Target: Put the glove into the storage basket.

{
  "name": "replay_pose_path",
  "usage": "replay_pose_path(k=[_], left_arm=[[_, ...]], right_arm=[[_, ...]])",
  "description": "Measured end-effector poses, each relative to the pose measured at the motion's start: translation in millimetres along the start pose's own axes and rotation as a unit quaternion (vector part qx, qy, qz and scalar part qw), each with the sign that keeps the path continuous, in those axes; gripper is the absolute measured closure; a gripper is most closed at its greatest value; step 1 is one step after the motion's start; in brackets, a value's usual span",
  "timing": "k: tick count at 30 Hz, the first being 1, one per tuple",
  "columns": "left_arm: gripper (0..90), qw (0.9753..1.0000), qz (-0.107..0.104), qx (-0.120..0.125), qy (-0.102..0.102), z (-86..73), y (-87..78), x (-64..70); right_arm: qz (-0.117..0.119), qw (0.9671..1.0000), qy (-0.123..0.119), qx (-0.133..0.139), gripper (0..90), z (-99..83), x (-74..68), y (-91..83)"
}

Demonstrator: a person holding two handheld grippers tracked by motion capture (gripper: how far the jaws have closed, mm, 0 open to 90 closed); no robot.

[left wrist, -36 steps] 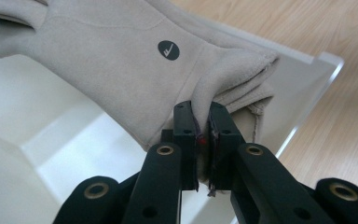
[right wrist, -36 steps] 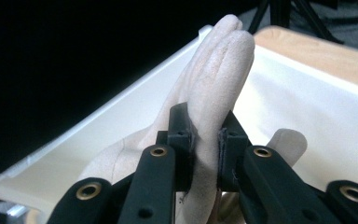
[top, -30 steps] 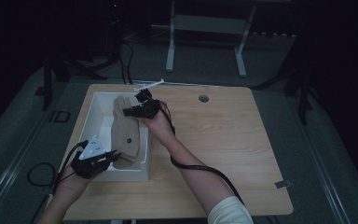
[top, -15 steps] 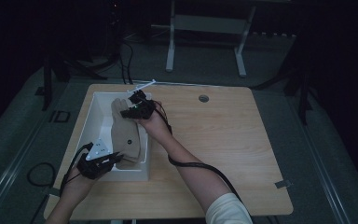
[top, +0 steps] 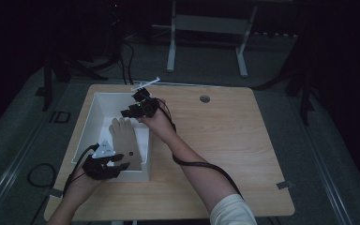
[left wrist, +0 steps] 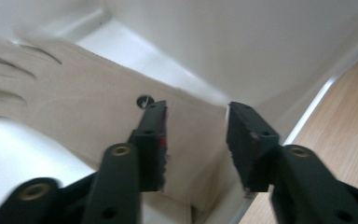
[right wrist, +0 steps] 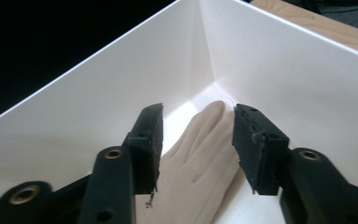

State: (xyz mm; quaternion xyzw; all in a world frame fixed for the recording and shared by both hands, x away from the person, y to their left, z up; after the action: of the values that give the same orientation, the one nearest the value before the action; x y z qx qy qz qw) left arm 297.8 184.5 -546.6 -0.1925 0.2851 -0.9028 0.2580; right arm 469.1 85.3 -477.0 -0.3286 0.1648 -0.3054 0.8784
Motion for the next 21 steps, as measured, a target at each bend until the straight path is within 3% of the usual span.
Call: replay_pose_path(k=[2, 3, 4, 11, 13, 16, 21], left_arm=[[46.1, 0.9996, 0.003, 0.025, -0.009, 3.9, -4.3, 0.2], [43.2, 0.9996, 0.003, 0.025, -0.009, 3.9, -4.3, 0.2], [43.2, 0.9989, 0.002, 0.045, -0.016, 8.8, -8.7, 1.4], [15.4, 0.9965, 0.016, 0.077, -0.030, 24.1, -15.5, 5.1], [14.7, 0.9950, 0.019, 0.095, -0.027, 28.9, -17.6, 6.9], [14.7, 0.9918, 0.003, 0.124, -0.033, 37.0, -20.1, 11.2], [14.7, 0.9888, -0.016, 0.147, -0.018, 53.3, -20.8, 25.3]], right_arm=[[0.003, 1.0000, 0.000, 0.004, 45.8, -0.7, 1.9, -5.0], [0.003, 1.0000, 0.000, 0.004, 45.8, -0.7, 1.9, -5.0], [0.004, 1.0000, 0.001, 0.006, 43.0, -1.4, 3.3, -7.9], [0.027, 0.9992, 0.004, 0.029, 23.9, -7.0, 12.9, -30.9], [0.035, 0.9987, 0.003, 0.037, 20.6, -9.0, 14.3, -37.8], [0.032, 0.9985, -0.011, 0.044, 17.6, -14.1, 16.7, -47.5], [0.037, 0.9974, -0.024, 0.057, 16.9, -26.3, 20.0, -64.6]])
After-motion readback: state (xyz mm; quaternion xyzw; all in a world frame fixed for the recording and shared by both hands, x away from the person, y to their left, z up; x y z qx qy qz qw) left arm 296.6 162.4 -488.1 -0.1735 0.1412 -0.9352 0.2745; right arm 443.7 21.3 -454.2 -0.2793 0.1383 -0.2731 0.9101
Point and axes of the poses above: each handheld gripper's, and its own axes: y roughly forward along the jaws, z roughly out of its top, x roughly to its right, the point moved 5 cm from there along y, roughly forward along the jaws, and after that the axes turned 13 degrees about -z, right-handed, at the moved point
